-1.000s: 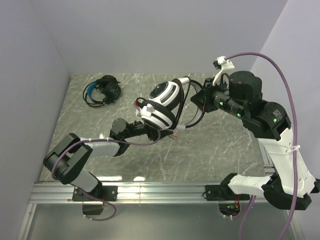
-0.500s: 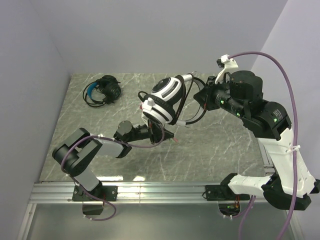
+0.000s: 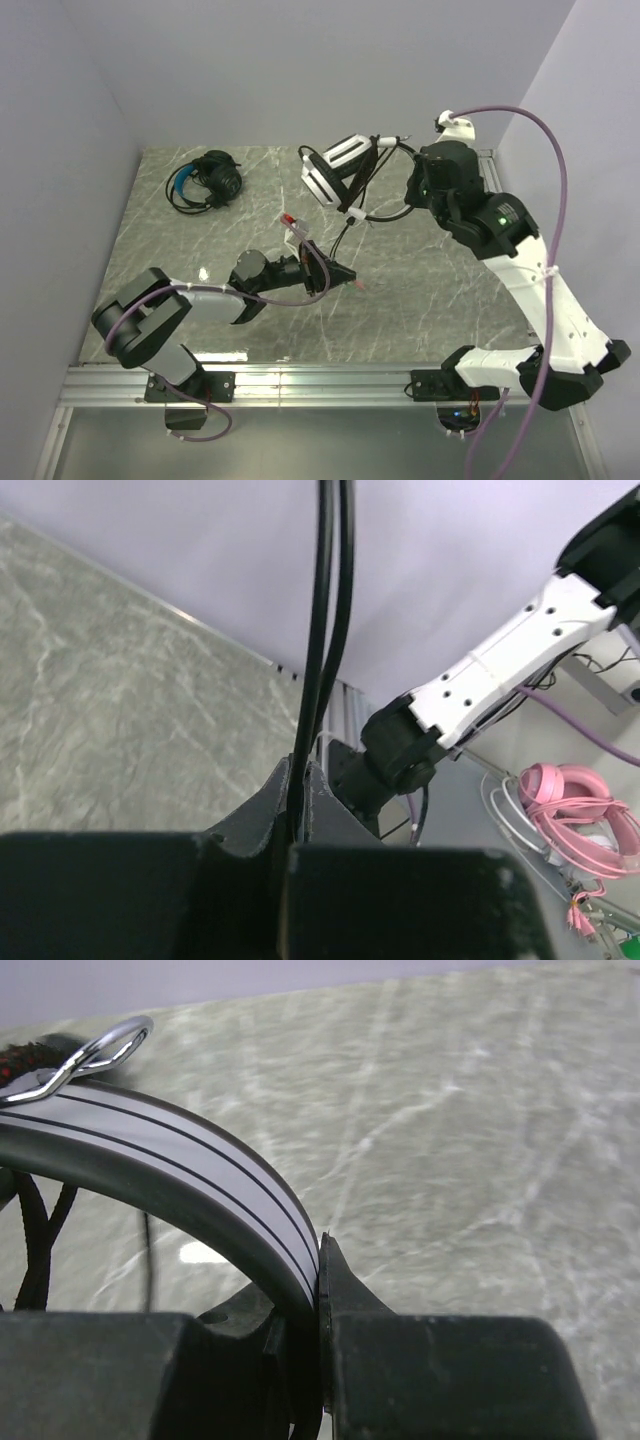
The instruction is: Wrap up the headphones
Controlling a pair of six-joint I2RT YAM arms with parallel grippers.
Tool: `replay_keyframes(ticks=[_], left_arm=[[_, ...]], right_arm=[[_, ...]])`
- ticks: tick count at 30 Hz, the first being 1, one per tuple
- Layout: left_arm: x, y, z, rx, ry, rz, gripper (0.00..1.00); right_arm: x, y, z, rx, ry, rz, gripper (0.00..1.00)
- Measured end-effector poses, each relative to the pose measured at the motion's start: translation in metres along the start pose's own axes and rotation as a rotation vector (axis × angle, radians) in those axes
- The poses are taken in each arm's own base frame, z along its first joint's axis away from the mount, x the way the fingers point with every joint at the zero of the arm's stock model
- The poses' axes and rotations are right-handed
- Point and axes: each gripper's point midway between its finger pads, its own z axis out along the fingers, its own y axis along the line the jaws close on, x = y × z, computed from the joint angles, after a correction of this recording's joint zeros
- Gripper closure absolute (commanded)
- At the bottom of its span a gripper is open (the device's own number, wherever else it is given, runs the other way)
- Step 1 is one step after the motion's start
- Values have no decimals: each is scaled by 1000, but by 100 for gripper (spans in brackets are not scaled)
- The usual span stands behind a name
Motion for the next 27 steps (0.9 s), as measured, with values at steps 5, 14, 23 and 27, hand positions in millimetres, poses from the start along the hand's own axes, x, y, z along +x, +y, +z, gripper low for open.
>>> replay_keyframes(ticks=[5,14,23,27], left_arm=[[-9,-11,4,11,-14,2,99],[-6,3,17,-134,119,-127,100],[2,3,2,-245,206,-248,99],[1,8,-4,-280,207,-297,100]], right_arm=[[15,-26,29,180,-2,-19,100],[39,-55,68,393,-31,-63,100],[92,-78,98,488,11,-107,100],[96,-77,104,486,-3,-96,100]])
